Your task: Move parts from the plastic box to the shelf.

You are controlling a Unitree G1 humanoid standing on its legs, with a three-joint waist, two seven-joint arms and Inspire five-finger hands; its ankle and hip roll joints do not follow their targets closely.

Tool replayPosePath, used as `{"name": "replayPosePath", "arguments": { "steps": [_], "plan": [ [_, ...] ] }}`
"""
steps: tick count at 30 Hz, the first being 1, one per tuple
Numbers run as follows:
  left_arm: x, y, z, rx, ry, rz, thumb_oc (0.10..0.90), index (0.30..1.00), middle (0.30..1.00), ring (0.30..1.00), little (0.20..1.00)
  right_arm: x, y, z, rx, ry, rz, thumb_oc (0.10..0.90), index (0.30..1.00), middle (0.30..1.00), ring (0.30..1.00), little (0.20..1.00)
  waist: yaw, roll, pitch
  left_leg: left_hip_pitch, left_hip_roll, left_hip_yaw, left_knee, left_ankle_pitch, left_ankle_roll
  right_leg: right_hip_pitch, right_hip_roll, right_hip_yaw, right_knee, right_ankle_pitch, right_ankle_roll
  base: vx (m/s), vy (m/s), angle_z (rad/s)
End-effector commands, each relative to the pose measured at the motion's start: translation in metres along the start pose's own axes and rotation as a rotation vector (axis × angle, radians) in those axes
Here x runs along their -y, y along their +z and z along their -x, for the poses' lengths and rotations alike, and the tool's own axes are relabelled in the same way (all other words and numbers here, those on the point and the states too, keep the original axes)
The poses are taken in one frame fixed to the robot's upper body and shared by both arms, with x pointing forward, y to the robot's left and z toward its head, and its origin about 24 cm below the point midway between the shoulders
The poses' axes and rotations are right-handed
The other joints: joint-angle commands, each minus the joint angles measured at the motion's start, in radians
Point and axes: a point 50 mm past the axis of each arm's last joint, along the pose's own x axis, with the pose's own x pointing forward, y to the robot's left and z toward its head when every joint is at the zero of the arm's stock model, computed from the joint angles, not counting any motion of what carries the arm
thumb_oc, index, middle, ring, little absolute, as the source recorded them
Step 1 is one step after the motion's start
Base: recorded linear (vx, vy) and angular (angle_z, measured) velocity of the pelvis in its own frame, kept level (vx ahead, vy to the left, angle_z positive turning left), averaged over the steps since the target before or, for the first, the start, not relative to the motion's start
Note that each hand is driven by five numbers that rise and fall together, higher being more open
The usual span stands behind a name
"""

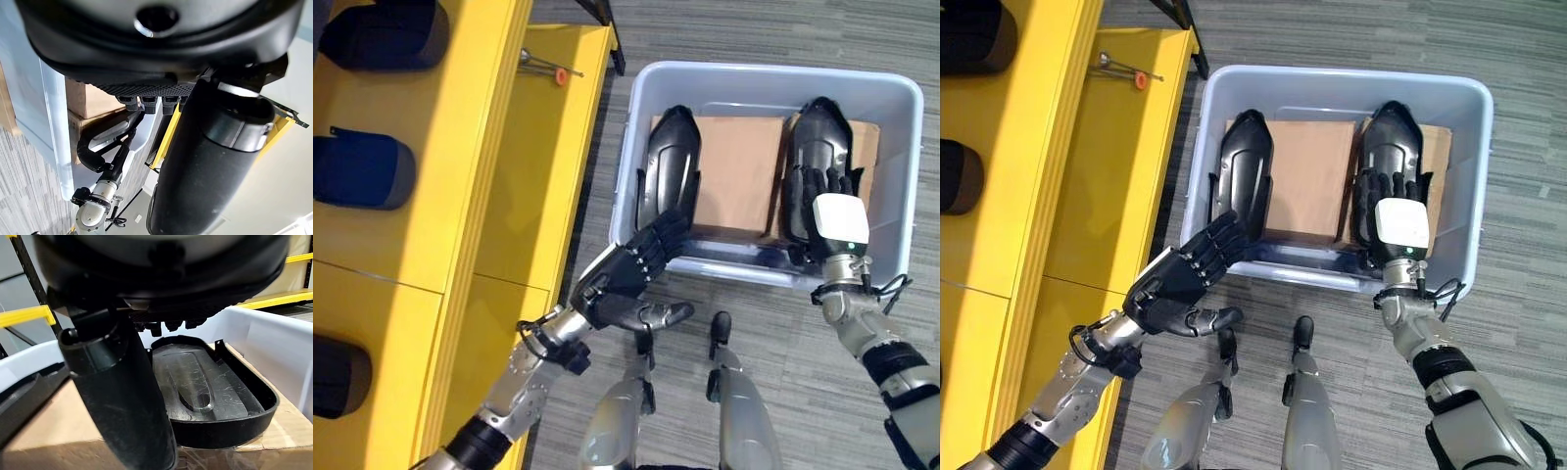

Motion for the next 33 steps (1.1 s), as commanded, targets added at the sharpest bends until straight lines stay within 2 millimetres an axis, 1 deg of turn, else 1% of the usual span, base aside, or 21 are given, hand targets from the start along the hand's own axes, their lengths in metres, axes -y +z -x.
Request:
{"name": "replayPosePath", "arguments": {
  "steps": [1,6,9,11,13,15,18,20,22,23,24,25,26,28,33],
  "plan": [
    [0.020,0.025,-0.015,0.173,-0.142,-0.008,0.900,1.000,1.000,1.000,1.000,0.055,-0.008,-0.034,0.015,-0.212,0.071,0.900,1.000,1.000,1.000,1.000,0.006,0.040,-0.017,-0.060,-0.039,-0.005,0.050,-0.077,0.012,-0.016,0.039,0.019,0.243,-0.262,0.005,-0.02,-0.032,0.02],
    [0.020,0.025,-0.016,0.166,-0.152,-0.015,0.900,1.000,1.000,1.000,1.000,0.056,-0.014,-0.037,-0.007,-0.188,0.094,0.900,1.000,1.000,1.000,1.000,0.016,0.045,-0.017,-0.079,-0.041,-0.009,0.052,-0.072,0.011,-0.034,0.038,0.011,0.253,-0.264,0.005,-0.02,-0.026,0.03],
    [0.021,0.025,-0.016,0.163,-0.155,-0.020,0.900,1.000,1.000,1.000,1.000,0.056,-0.020,-0.038,-0.065,-0.159,0.110,0.900,1.000,1.000,1.000,1.000,0.023,0.050,-0.017,-0.095,-0.042,-0.008,0.054,-0.067,0.010,-0.050,0.036,0.005,0.262,-0.265,0.004,-0.01,-0.010,0.00],
    [0.022,0.025,-0.016,0.160,-0.159,-0.024,0.900,1.000,1.000,1.000,1.000,0.050,-0.031,-0.034,-0.173,-0.135,0.100,0.900,1.000,1.000,1.000,1.000,0.026,0.055,-0.017,-0.108,-0.043,-0.007,0.055,-0.064,0.010,-0.066,0.035,0.003,0.272,-0.268,0.003,0.00,0.000,0.00],
    [0.021,0.025,-0.016,0.159,-0.163,-0.022,0.900,1.000,1.000,1.000,1.000,0.043,-0.039,-0.033,-0.245,-0.054,0.132,0.900,1.000,1.000,1.000,1.000,0.030,0.064,-0.017,-0.116,-0.044,-0.007,0.053,-0.061,0.009,-0.076,0.034,-0.001,0.277,-0.270,0.003,0.00,0.000,0.00],
    [0.022,0.025,-0.016,0.159,-0.168,-0.015,0.900,1.000,1.000,1.000,1.000,0.037,-0.041,-0.030,-0.270,-0.011,0.119,0.900,1.000,1.000,1.000,1.000,0.033,0.068,-0.017,-0.124,-0.044,-0.007,0.052,-0.057,0.009,-0.085,0.034,-0.003,0.279,-0.270,0.001,0.00,0.000,0.00],
    [0.023,0.025,-0.018,0.160,-0.175,-0.016,0.900,1.000,1.000,1.000,1.000,0.027,-0.052,-0.025,-0.406,0.093,0.119,0.900,1.000,1.000,1.000,1.000,0.038,0.077,-0.017,-0.143,-0.046,-0.005,0.055,-0.053,0.006,-0.105,0.033,-0.008,0.287,-0.271,-0.003,-0.01,-0.003,0.01],
    [0.025,0.024,-0.020,0.157,-0.185,-0.015,0.900,1.000,1.000,1.000,1.000,0.016,-0.058,-0.018,-0.453,0.164,0.115,0.900,1.000,1.000,1.000,1.000,0.042,0.084,-0.017,-0.148,-0.050,-0.008,0.049,-0.048,0.007,-0.112,0.030,-0.014,0.291,-0.277,-0.004,0.00,0.000,0.00],
    [0.026,0.024,-0.022,0.155,-0.190,-0.017,0.900,1.000,1.000,1.000,1.000,0.013,-0.059,-0.017,-0.470,0.198,0.114,0.900,1.000,1.000,1.000,1.000,0.047,0.088,-0.017,-0.156,-0.048,-0.008,0.050,-0.046,0.007,-0.117,0.032,-0.016,0.288,-0.273,-0.006,-0.01,-0.014,0.06],
    [0.027,0.023,-0.022,0.150,-0.195,-0.016,0.900,1.000,1.000,1.000,1.000,0.008,-0.062,-0.013,-0.493,0.233,0.104,0.900,1.000,1.000,1.000,1.000,0.049,0.091,-0.017,-0.155,-0.052,-0.009,0.050,-0.046,0.007,-0.118,0.027,-0.021,0.294,-0.278,-0.006,-0.01,-0.015,0.08],
    [0.027,0.022,-0.022,0.149,-0.197,-0.014,0.900,1.000,1.000,1.000,1.000,0.005,-0.064,-0.010,-0.516,0.265,0.090,0.627,0.618,0.618,0.618,0.618,0.051,0.095,-0.017,-0.160,-0.052,-0.009,0.051,-0.044,0.006,-0.122,0.026,-0.024,0.296,-0.278,-0.007,0.00,-0.009,0.06],
    [0.028,0.022,-0.022,0.149,-0.197,-0.014,0.900,1.000,1.000,1.000,1.000,0.003,-0.064,-0.009,-0.523,0.275,0.081,0.543,0.500,0.500,0.500,0.500,0.052,0.097,-0.017,-0.162,-0.052,-0.009,0.051,-0.043,0.006,-0.125,0.026,-0.025,0.297,-0.278,-0.007,-0.01,-0.006,0.07],
    [0.028,0.022,-0.022,0.148,-0.200,-0.016,0.900,1.000,1.000,1.000,1.000,0.000,-0.065,-0.006,-0.530,0.292,0.061,0.400,0.300,0.300,0.300,0.300,0.054,0.099,-0.017,-0.165,-0.053,-0.009,0.050,-0.041,0.007,-0.128,0.026,-0.026,0.299,-0.278,-0.008,-0.01,-0.004,0.07],
    [0.029,0.022,-0.022,0.147,-0.204,-0.018,0.900,1.000,1.000,1.000,1.000,-0.004,-0.065,-0.003,-0.519,0.308,0.060,0.400,0.300,0.300,0.300,0.300,0.055,0.102,-0.017,-0.168,-0.053,-0.010,0.049,-0.039,0.006,-0.133,0.025,-0.028,0.300,-0.279,-0.008,-0.01,-0.005,0.03],
    [0.029,0.023,-0.023,0.144,-0.215,-0.022,0.900,1.000,1.000,1.000,1.000,-0.005,-0.054,-0.008,-0.396,0.279,0.104,0.400,0.300,0.300,0.300,0.300,0.057,0.103,-0.017,-0.170,-0.054,-0.012,0.051,-0.038,0.008,-0.135,0.027,-0.029,0.301,-0.278,-0.009,0.00,0.000,0.00]
  ]
}}
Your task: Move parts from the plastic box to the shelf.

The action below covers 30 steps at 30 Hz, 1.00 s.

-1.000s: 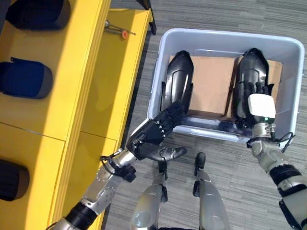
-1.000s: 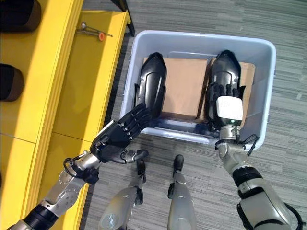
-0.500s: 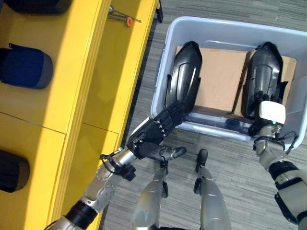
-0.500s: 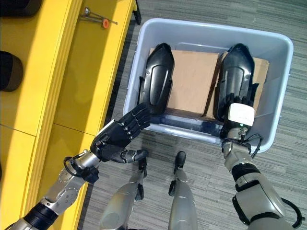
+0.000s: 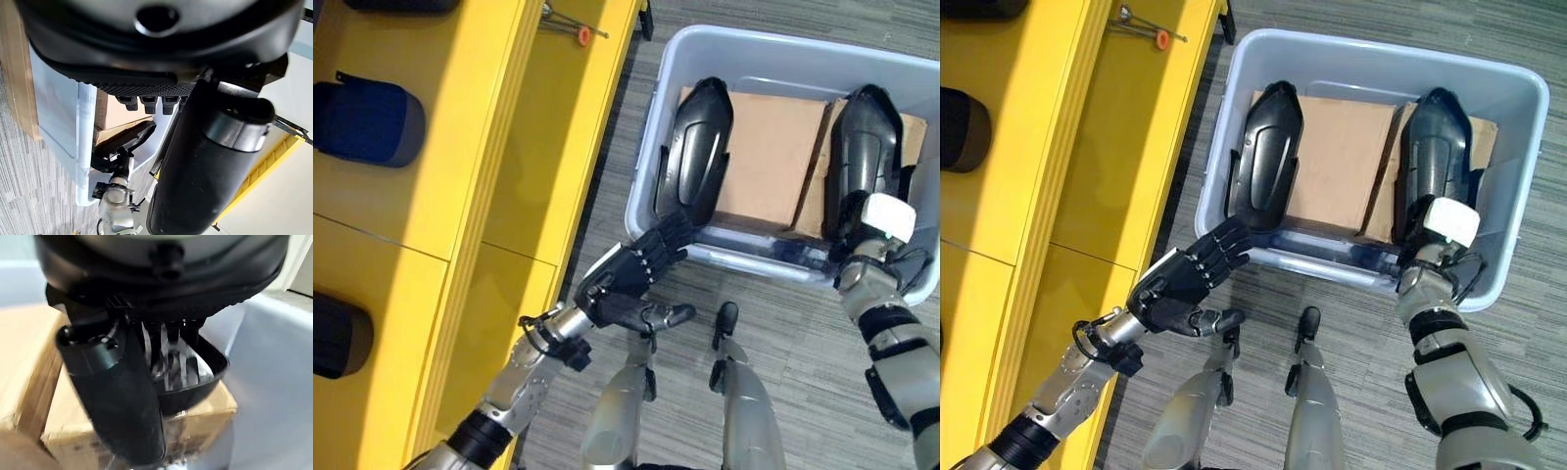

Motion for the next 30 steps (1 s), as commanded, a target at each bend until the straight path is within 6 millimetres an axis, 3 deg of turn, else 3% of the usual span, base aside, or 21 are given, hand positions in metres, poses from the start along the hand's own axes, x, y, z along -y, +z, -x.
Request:
{"name": "replayPosePath", "arguments": {
  "steps": [1,5,8,9,13,17,20,23,30],
  "plan": [
    [0.029,0.026,-0.021,0.175,-0.191,-0.031,0.900,1.000,1.000,1.000,1.000,-0.014,-0.020,0.006,0.064,0.079,0.163,0.400,0.300,0.300,0.300,0.300,0.017,0.098,-0.014,-0.070,-0.051,0.016,0.037,-0.065,0.014,-0.023,0.039,-0.001,0.229,-0.260,-0.001,0.00,0.000,0.00],
    [0.028,0.027,-0.020,0.180,-0.192,-0.033,0.900,1.000,1.000,1.000,1.000,-0.012,-0.009,0.007,0.172,0.005,0.223,0.400,0.300,0.300,0.300,0.300,0.014,0.091,-0.014,-0.055,-0.047,0.018,0.033,-0.067,0.015,-0.007,0.044,0.004,0.216,-0.251,0.002,0.00,-0.001,-0.01],
    [0.023,0.028,-0.016,0.186,-0.188,-0.042,0.900,1.000,1.000,1.000,1.000,-0.011,0.013,0.014,0.375,-0.078,0.320,0.400,0.300,0.300,0.300,0.300,0.004,0.074,-0.014,-0.030,-0.041,0.020,0.031,-0.073,0.016,0.018,0.049,0.013,0.203,-0.245,0.005,0.00,0.000,0.00],
    [0.022,0.028,-0.013,0.186,-0.180,-0.044,0.900,1.000,1.000,1.000,1.000,-0.011,0.025,0.020,0.468,-0.114,0.345,0.400,0.300,0.300,0.300,0.300,-0.005,0.059,-0.014,-0.009,-0.040,0.021,0.027,-0.077,0.016,0.040,0.049,0.019,0.195,-0.246,0.009,0.00,0.000,0.00],
    [0.018,0.031,-0.007,0.193,-0.161,-0.057,0.900,1.000,1.000,1.000,1.000,-0.012,0.040,0.038,0.609,-0.223,0.311,0.400,0.300,0.300,0.300,0.300,-0.026,0.025,-0.014,0.038,-0.023,0.026,0.019,-0.085,0.015,0.094,0.060,0.037,0.153,-0.228,0.014,0.00,0.000,0.00],
    [0.014,0.032,-0.001,0.191,-0.140,-0.066,0.900,1.000,1.000,1.000,1.000,-0.004,0.046,0.053,0.672,-0.356,0.242,0.400,0.300,0.300,0.300,0.300,-0.051,-0.011,-0.014,0.095,-0.008,0.025,0.013,-0.095,0.013,0.161,0.071,0.060,0.107,-0.215,0.020,0.01,-0.036,-0.01],
    [0.014,0.033,0.001,0.191,-0.141,-0.067,0.900,1.000,1.000,1.000,1.000,0.002,0.047,0.058,0.695,-0.431,0.210,0.400,0.300,0.300,0.300,0.300,-0.059,-0.023,-0.014,0.123,-0.001,0.023,0.005,-0.095,0.012,0.192,0.076,0.069,0.083,-0.207,0.022,0.01,-0.029,-0.10],
    [0.013,0.028,0.010,0.170,-0.118,-0.030,0.900,1.000,1.000,1.000,1.000,0.031,0.050,0.069,0.786,-0.578,0.143,0.400,0.300,0.300,0.300,0.300,-0.079,-0.059,-0.066,0.195,0.016,0.021,-0.006,-0.102,0.006,0.278,0.080,0.095,0.020,-0.183,0.034,0.11,-0.030,-0.07],
    [0.017,0.020,0.024,0.145,-0.095,0.015,0.900,1.000,1.000,1.000,1.000,0.046,0.043,0.088,0.834,-0.639,0.093,0.400,0.300,0.300,0.300,0.300,-0.098,-0.086,-0.151,0.257,0.027,0.029,-0.020,-0.112,0.001,0.350,0.085,0.118,-0.030,-0.172,0.036,0.11,-0.001,-0.14]
  ]
}}
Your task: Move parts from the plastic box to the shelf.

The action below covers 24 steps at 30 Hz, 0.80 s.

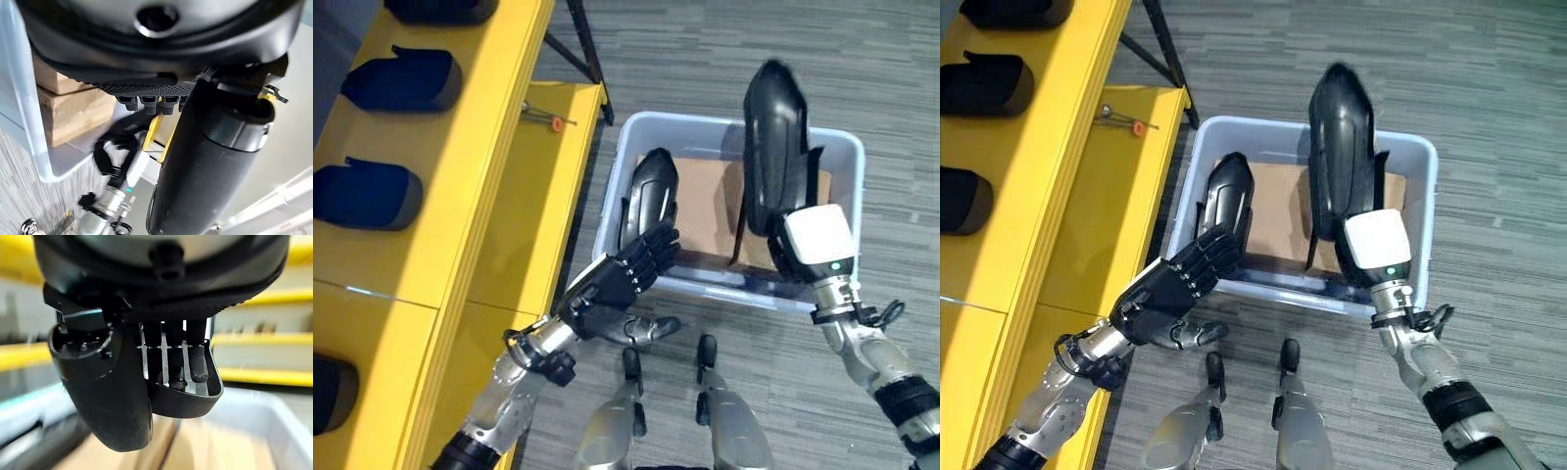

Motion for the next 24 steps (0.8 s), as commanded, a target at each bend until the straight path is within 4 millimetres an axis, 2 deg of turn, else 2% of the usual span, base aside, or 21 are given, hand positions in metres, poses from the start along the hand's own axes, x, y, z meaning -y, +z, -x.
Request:
{"name": "replayPosePath", "arguments": {
  "steps": [1,7,10,11,12,19,22,24],
  "plan": [
    [0.017,0.016,-0.007,0.131,-0.113,-0.002,0.900,1.000,1.000,1.000,1.000,0.035,-0.008,-0.022,0.055,-0.229,0.057,0.400,0.300,0.300,0.300,0.300,-0.002,-0.019,-0.142,-0.026,-0.010,-0.013,0.019,-0.064,0.017,0.021,0.020,0.067,0.163,-0.221,0.041,0.10,0.005,-0.04],
    [0.017,0.007,0.005,0.110,-0.055,0.029,0.900,1.000,1.000,1.000,1.000,0.039,-0.002,-0.006,0.052,-0.237,-0.042,0.400,0.300,0.300,0.300,0.300,-0.006,-0.033,-0.230,0.033,-0.007,-0.009,0.020,-0.088,0.016,0.089,0.018,0.063,0.134,-0.230,0.038,0.11,-0.012,-0.04],
    [0.016,0.006,0.007,0.105,-0.030,0.028,0.900,1.000,1.000,1.000,1.000,0.042,0.001,-0.006,0.061,-0.244,-0.085,0.400,0.300,0.300,0.300,0.300,-0.004,-0.035,-0.245,0.041,-0.008,-0.011,0.025,-0.094,0.017,0.101,0.018,0.058,0.134,-0.235,0.035,0.06,-0.053,-0.02],
    [0.010,0.002,0.015,0.113,0.085,0.060,0.900,1.000,1.000,1.000,1.000,0.049,0.011,-0.002,0.103,-0.250,-0.152,0.400,0.300,0.300,0.300,0.300,0.001,-0.038,-0.268,0.049,-0.005,-0.020,0.038,-0.104,0.017,0.117,0.021,0.038,0.157,-0.262,0.022,0.09,-0.120,0.00],
    [0.007,0.001,0.019,0.111,0.126,0.068,0.900,1.000,1.000,1.000,1.000,0.052,0.015,0.001,0.124,-0.243,-0.173,0.400,0.300,0.300,0.300,0.300,0.004,-0.038,-0.273,0.048,-0.003,-0.027,0.039,-0.102,0.015,0.121,0.023,0.028,0.169,-0.275,0.016,0.08,-0.128,-0.01],
    [0.005,-0.002,0.037,0.127,0.212,0.047,0.900,1.000,1.000,1.000,1.000,0.068,0.021,0.003,0.161,-0.249,-0.227,0.400,0.300,0.300,0.300,0.300,0.020,-0.030,-0.259,0.011,0.025,-0.064,0.023,-0.048,-0.018,0.123,0.047,0.000,0.210,-0.317,-0.013,-0.03,-0.048,0.09],
    [0.002,-0.002,0.046,0.143,0.235,0.058,0.900,1.000,1.000,1.000,1.000,0.073,0.016,0.014,0.144,-0.218,-0.219,0.400,0.300,0.300,0.300,0.300,0.007,-0.028,-0.247,-0.028,0.050,-0.015,0.042,-0.026,-0.035,0.122,0.040,-0.039,0.223,-0.324,-0.015,-0.05,0.031,0.34],
    [0.002,-0.002,0.050,0.140,0.240,0.058,0.900,1.000,1.000,1.000,1.000,0.075,0.011,0.022,0.117,-0.198,-0.233,0.400,0.300,0.300,0.300,0.300,-0.005,-0.035,-0.247,-0.035,0.064,0.010,0.069,-0.034,-0.037,0.118,0.031,-0.049,0.225,-0.320,-0.013,-0.09,0.098,0.25]
  ]
}}
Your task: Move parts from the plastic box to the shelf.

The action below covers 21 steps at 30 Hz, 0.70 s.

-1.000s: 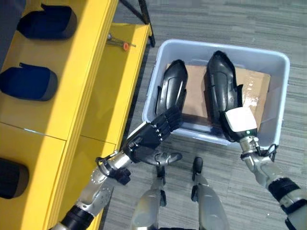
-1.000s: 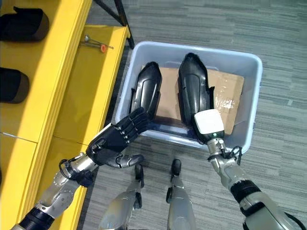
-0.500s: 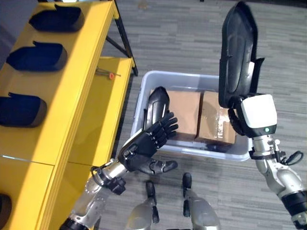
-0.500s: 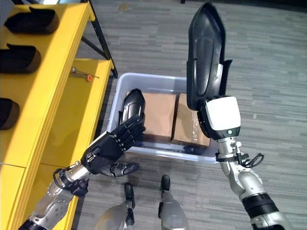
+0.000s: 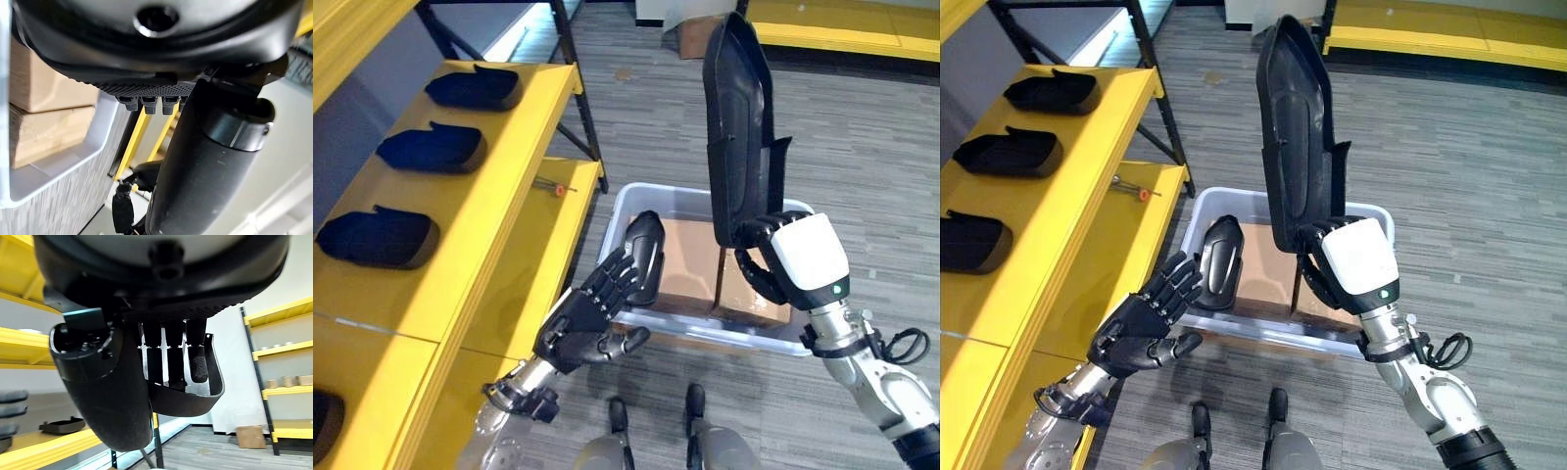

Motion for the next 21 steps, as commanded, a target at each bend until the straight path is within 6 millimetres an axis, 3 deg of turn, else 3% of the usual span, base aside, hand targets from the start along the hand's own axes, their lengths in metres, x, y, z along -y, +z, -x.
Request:
{"name": "replayPosePath", "arguments": {
  "steps": [1,3,6,9,10,14,19,21],
  "plan": [
    [0.003,0.027,-0.001,0.162,-0.074,-0.045,0.900,1.000,1.000,1.000,1.000,0.045,-0.014,-0.012,-0.017,-0.205,-0.026,0.400,0.300,0.300,0.300,0.300,-0.035,-0.035,-0.103,-0.070,0.052,0.081,0.072,-0.025,-0.026,0.018,0.013,0.005,0.222,-0.269,-0.008,-0.13,0.156,0.10],
    [0.004,0.026,0.003,0.149,-0.089,-0.034,0.900,1.000,1.000,1.000,1.000,0.047,-0.016,-0.003,-0.029,-0.216,-0.046,0.400,0.300,0.300,0.300,0.300,-0.054,-0.053,-0.111,-0.044,0.062,0.114,0.116,-0.070,-0.013,0.012,-0.008,0.010,0.221,-0.260,-0.003,-0.11,0.188,0.29],
    [0.010,0.029,-0.004,0.163,-0.118,-0.021,0.900,1.000,1.000,1.000,1.000,0.050,-0.013,0.003,-0.028,-0.251,-0.067,0.400,0.300,0.300,0.300,0.300,-0.079,-0.071,-0.126,-0.022,0.072,0.127,0.198,-0.075,0.000,-0.001,-0.024,0.020,0.219,-0.236,0.001,-0.11,0.284,0.22],
    [0.015,0.036,-0.021,0.184,-0.154,-0.041,0.900,1.000,1.000,1.000,1.000,0.045,-0.009,-0.008,-0.013,-0.308,-0.109,0.400,0.300,0.300,0.300,0.300,-0.091,-0.062,-0.149,0.012,0.041,0.117,0.153,-0.103,0.013,-0.015,-0.029,0.066,0.196,-0.202,0.026,-0.14,0.448,0.01],
    [0.019,0.037,-0.027,0.172,-0.176,-0.072,0.900,1.000,1.000,1.000,1.000,0.044,-0.005,-0.015,-0.024,-0.335,-0.146,0.400,0.300,0.300,0.300,0.300,-0.094,-0.050,-0.166,0.049,0.011,0.135,0.078,-0.128,0.028,-0.002,-0.045,0.070,0.161,-0.178,0.057,-0.19,0.614,-0.05],
    [0.022,0.037,-0.027,0.159,-0.198,-0.078,0.900,1.000,1.000,1.000,1.000,0.040,-0.003,-0.018,-0.050,-0.338,-0.199,0.400,0.300,0.300,0.300,0.300,-0.088,-0.044,-0.185,0.076,-0.025,0.147,0.019,-0.129,0.041,0.013,-0.064,0.059,0.099,-0.133,0.092,-0.15,0.386,0.18],
    [0.023,0.035,-0.030,0.152,-0.191,-0.127,0.900,1.000,1.000,1.000,1.000,0.033,0.006,-0.017,-0.047,-0.332,-0.252,0.400,0.300,0.300,0.300,0.300,-0.088,-0.060,-0.199,0.099,-0.052,0.184,-0.036,-0.121,0.059,-0.008,-0.100,0.042,0.040,-0.043,0.156,-0.14,0.259,0.10],
    [0.026,0.032,-0.032,0.141,-0.208,-0.127,0.900,1.000,1.000,1.000,1.000,0.030,0.009,-0.016,-0.056,-0.336,-0.264,0.400,0.300,0.300,0.300,0.300,-0.091,-0.065,-0.195,0.098,-0.054,0.178,-0.036,-0.129,0.071,-0.032,-0.099,0.059,0.071,-0.048,0.165,-0.17,0.102,0.10]
  ]
}}
